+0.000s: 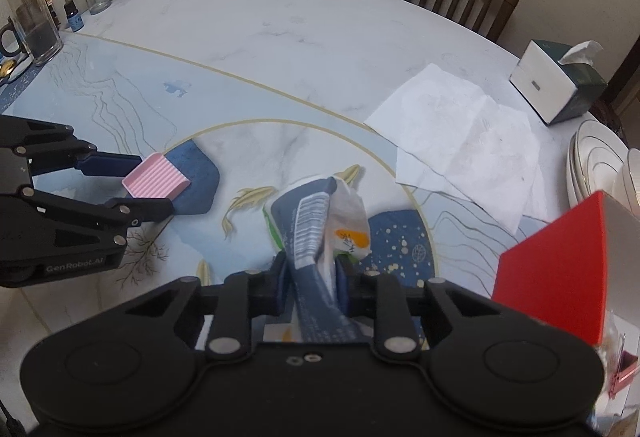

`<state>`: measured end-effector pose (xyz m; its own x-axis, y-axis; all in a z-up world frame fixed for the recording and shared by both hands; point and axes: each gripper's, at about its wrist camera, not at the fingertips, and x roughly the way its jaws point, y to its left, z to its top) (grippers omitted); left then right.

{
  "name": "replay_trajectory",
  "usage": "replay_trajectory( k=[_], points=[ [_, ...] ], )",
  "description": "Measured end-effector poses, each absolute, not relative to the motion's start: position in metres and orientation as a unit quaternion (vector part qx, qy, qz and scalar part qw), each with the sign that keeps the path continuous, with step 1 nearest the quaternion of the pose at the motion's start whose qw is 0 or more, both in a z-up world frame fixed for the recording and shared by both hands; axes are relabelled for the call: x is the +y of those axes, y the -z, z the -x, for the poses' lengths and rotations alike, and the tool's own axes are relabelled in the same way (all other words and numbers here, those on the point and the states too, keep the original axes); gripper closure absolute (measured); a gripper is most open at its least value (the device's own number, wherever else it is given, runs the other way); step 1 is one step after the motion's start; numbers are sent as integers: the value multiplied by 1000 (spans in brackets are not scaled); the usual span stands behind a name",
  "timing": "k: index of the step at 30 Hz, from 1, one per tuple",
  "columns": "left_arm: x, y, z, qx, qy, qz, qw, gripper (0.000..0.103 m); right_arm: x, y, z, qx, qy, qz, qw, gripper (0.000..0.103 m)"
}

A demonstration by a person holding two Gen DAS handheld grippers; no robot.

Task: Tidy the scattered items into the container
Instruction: 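Grasp the pink sponge with the left tool while the right tool grasps the wet-wipe pack, then carry the pink sponge and wet-wipe pack over the red box with both tools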

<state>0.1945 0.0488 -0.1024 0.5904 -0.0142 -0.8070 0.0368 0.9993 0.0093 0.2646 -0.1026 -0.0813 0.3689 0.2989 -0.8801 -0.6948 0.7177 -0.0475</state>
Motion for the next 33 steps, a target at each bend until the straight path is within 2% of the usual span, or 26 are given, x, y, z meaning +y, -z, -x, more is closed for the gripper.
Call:
replay_trajectory(
  k=[17,33],
  points=[
    [37,78,-166,447,51,-9,893,62,-134,60,-224,469,-272,164,824,84],
    [-4,26,-146,411,125,-22,903,61,-166,23,-192,465,-245,109,844,84]
  ],
)
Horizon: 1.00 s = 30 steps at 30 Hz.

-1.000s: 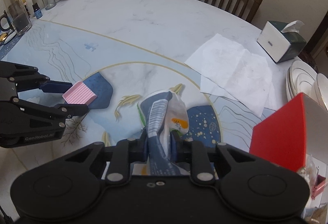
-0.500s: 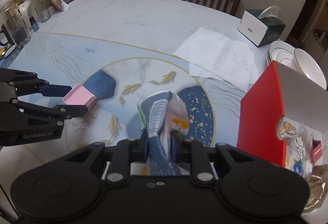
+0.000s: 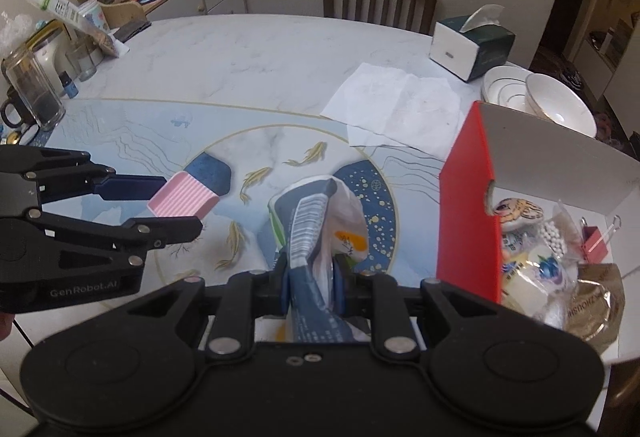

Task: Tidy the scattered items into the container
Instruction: 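Carry the pink sponge and wet-wipe pack over the red box with both tools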

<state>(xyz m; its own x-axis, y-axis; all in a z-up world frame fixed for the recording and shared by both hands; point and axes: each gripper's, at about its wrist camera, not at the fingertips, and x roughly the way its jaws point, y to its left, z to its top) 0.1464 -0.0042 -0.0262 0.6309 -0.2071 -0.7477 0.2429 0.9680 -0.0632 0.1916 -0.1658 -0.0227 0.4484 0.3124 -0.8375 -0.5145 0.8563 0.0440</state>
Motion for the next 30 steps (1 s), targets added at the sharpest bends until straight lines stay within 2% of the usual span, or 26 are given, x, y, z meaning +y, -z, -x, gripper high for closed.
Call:
replay_trajectory(
  k=[20,30],
  points=[
    [-75,-19,-156,371,195,-45,907,61,-258,-31,-184,429,-199,43,880,84],
    [-128,-35,-176,347,221,-65,909,61,-323,-38,-206,412,-148,29,899,84]
  ],
)
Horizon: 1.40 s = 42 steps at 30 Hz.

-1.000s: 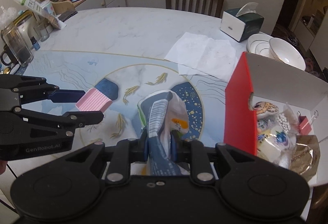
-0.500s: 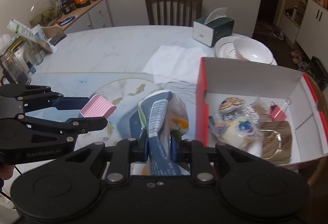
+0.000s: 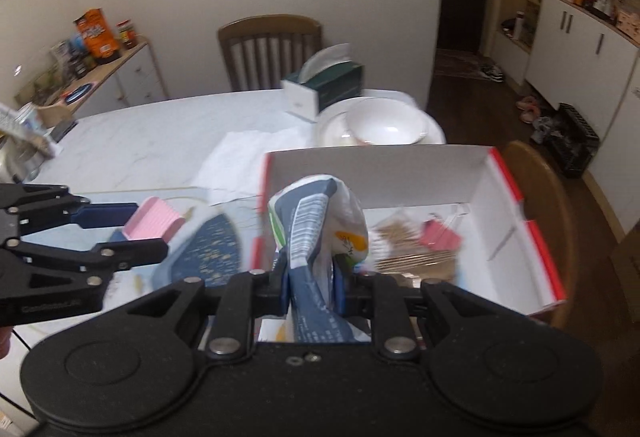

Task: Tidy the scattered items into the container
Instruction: 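Carry the pink sponge and wet-wipe pack over the red box with both tools, then lower the left tool to drop the sponge while the right tool releases the wipe pack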

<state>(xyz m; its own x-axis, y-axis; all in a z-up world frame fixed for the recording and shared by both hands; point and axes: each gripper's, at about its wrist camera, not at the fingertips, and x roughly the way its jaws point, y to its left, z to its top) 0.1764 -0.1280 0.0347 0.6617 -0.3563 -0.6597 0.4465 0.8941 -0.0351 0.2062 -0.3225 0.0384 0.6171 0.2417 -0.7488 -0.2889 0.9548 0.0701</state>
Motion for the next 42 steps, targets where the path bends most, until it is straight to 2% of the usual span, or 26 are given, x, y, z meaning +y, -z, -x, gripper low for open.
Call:
replay_trajectory(
  k=[17,27,42],
  points=[
    [-211,-27,-219,337,231,-113,906,61,-399,-18,-265,418,-107,41,901,84],
    [-237,-12,-249,346,221,-143,901,61,-402,-9,-314,416,-115,117,894,84],
    [-254,22,-288,387,198,-155,887,61,-409,22,-365,485,-122,-27,865,84]
  ],
)
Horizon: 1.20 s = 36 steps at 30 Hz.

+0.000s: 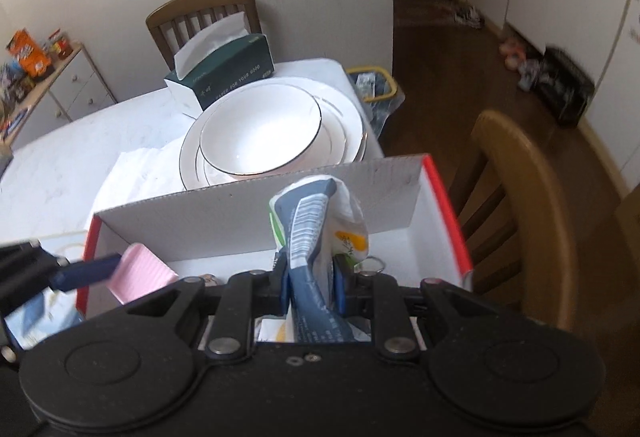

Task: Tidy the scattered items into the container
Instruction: 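Lower the left tool to drop the sponge while the right tool releases the wipe pack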

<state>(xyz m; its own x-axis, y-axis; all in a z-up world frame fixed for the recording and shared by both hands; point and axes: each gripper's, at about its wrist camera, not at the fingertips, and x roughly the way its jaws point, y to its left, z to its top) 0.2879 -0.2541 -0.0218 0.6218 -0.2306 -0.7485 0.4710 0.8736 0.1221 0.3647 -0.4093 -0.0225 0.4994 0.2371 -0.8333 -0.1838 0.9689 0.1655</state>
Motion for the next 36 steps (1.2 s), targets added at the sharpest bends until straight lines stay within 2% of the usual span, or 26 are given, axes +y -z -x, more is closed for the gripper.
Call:
replay_trajectory(
  k=[8,18,25,30,32,36],
  points=[
    [-263,38,-297,408,199,-157,877,61,-410,42,-373,514,-103,-71,849,84],
    [-267,54,-301,432,204,-160,864,61,-396,54,-373,525,-102,-44,843,83],
    [-266,59,-304,448,207,-156,856,61,-393,55,-375,523,-101,-28,846,76],
    [-266,61,-304,449,211,-156,854,61,-392,56,-376,522,-100,-22,846,75],
    [-266,61,-304,451,213,-154,853,61,-392,56,-376,522,-99,-21,847,71],
    [-266,60,-304,451,219,-146,853,56,-394,53,-374,521,-96,-20,848,68]
  ],
)
